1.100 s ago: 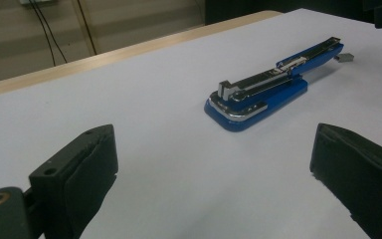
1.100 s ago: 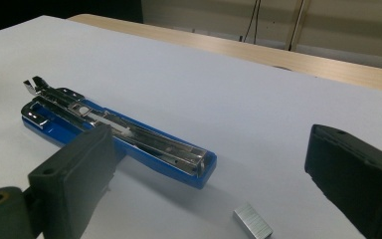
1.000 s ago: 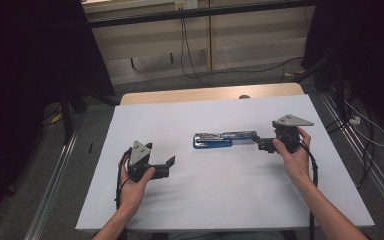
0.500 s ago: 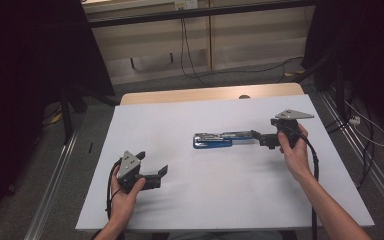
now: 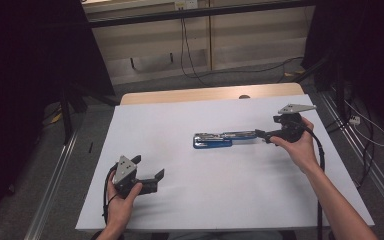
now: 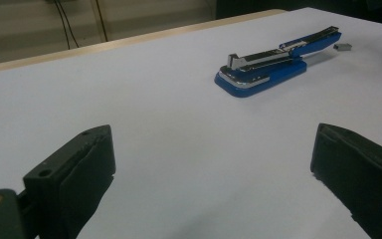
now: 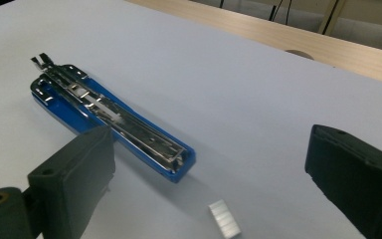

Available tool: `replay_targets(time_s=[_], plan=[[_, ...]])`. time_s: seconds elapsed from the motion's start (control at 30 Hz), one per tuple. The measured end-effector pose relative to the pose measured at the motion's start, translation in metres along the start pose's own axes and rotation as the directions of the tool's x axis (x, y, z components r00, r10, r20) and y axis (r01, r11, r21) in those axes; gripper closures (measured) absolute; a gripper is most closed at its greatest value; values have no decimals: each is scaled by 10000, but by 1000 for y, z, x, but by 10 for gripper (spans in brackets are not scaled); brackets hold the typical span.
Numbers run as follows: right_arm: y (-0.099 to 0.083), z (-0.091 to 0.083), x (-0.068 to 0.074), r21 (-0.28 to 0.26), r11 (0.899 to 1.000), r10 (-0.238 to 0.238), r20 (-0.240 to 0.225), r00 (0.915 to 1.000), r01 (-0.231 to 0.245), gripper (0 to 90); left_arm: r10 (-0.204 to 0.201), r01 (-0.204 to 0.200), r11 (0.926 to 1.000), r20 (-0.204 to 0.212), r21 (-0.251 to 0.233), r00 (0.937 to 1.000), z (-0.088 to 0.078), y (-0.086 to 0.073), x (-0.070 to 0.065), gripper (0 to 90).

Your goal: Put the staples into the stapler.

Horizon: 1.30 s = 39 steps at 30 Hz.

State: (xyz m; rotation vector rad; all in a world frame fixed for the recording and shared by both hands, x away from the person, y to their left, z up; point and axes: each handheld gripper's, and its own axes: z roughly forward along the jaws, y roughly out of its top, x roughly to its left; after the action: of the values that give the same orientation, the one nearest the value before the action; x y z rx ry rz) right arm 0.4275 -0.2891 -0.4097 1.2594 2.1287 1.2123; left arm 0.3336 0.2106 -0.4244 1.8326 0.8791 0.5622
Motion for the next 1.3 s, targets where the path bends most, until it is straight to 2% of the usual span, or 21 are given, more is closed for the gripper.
replay_targets(time_s=[0.13,0.23,0.43,0.53,0.67,0.73,0.8,1.07,1.13,1.2,1.3], plan=[[0,3,-8,499,9986,-166,-139,9998,173,139,61,-60,9999,86,-104,9999,0,4,-1,41],[0,7,-12,718,9973,-92,-362,9993,118,185,100,-98,9999,109,-114,9999,0,4,-2,41],[-5,13,-15,1193,9924,-220,-551,9982,284,181,144,-147,9997,122,198,9998,2,2,-4,41],[-4,13,-17,1299,9911,-215,-526,9984,282,182,163,-167,9997,236,156,9996,2,2,-6,41],[-5,11,-20,1649,9852,-382,-530,9979,465,238,212,-218,9996,319,164,9993,2,2,-7,41],[-5,11,-21,1956,9788,-477,-712,9963,608,294,233,-238,9996,299,155,9993,3,2,-7,41],[-6,11,-22,2219,9724,-545,-823,9951,716,295,211,-216,9996,302,166,9993,3,2,-7,41],[-4,20,-19,3292,9314,-1180,-1299,9845,1550,358,259,-264,9995,289,194,9992,5,2,-5,41],[-3,22,-19,3490,9224,-1226,-1425,9822,1657,406,302,-310,9992,329,236,9990,5,2,-7,41],[-2,23,-18,3736,9076,-1443,-1510,9779,1916,433,375,-384,9989,385,254,9986,5,3,-8,41],[1,22,-19,3948,8967,-1499,-1546,9766,2001,473,366,-371,9992,340,142,9988,4,4,-8,41]])
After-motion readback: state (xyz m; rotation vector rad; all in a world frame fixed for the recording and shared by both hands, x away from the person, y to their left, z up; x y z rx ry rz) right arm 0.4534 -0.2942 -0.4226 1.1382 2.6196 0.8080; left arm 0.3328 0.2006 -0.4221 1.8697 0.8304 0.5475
